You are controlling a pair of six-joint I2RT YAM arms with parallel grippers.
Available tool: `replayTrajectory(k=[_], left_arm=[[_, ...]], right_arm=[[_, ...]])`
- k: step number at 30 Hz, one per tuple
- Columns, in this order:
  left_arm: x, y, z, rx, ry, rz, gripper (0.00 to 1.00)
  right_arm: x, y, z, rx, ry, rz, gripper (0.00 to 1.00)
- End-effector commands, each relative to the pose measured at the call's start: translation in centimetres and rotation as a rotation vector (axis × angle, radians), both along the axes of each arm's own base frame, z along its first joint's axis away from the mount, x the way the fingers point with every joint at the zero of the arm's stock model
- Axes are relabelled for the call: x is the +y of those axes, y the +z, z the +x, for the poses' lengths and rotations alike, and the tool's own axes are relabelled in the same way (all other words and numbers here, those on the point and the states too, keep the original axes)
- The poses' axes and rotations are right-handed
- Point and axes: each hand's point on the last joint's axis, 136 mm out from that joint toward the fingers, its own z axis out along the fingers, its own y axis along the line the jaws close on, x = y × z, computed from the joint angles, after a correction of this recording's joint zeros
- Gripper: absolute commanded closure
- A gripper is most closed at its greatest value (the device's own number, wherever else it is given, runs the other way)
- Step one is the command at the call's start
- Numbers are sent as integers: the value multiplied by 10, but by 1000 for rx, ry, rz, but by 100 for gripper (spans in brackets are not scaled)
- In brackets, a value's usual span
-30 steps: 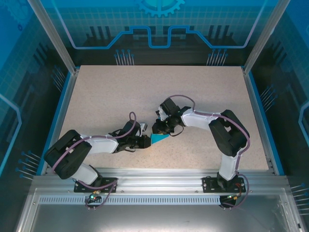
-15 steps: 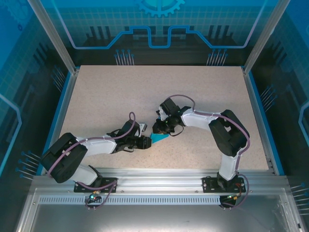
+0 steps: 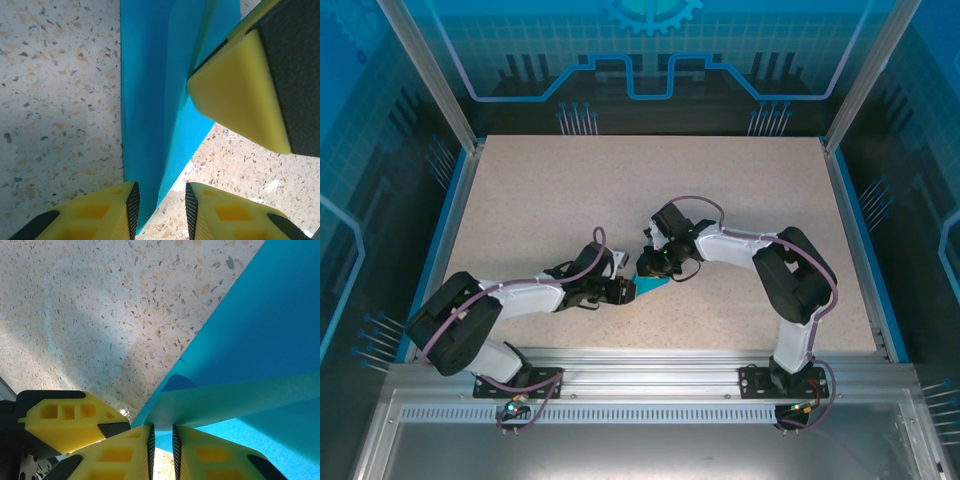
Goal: Fold a paper plane with a square sheet of paper (pick it up from the middle)
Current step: Fourth fold the wing at the center of the table.
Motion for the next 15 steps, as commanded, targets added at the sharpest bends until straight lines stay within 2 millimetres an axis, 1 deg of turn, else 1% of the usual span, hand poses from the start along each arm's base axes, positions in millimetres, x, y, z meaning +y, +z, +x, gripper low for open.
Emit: replayTrajectory(k=[1, 7, 15], left_arm=[[-3, -2, 2, -14, -35, 54, 66], [-2, -10, 2, -29, -38, 141, 67], [5, -11, 2, -54, -36, 198, 70]], right_arm=[[1, 1, 4, 10, -12, -11, 81], [0, 2, 4, 8, -13, -13, 81], [-2, 2, 4, 6, -17, -16, 81]])
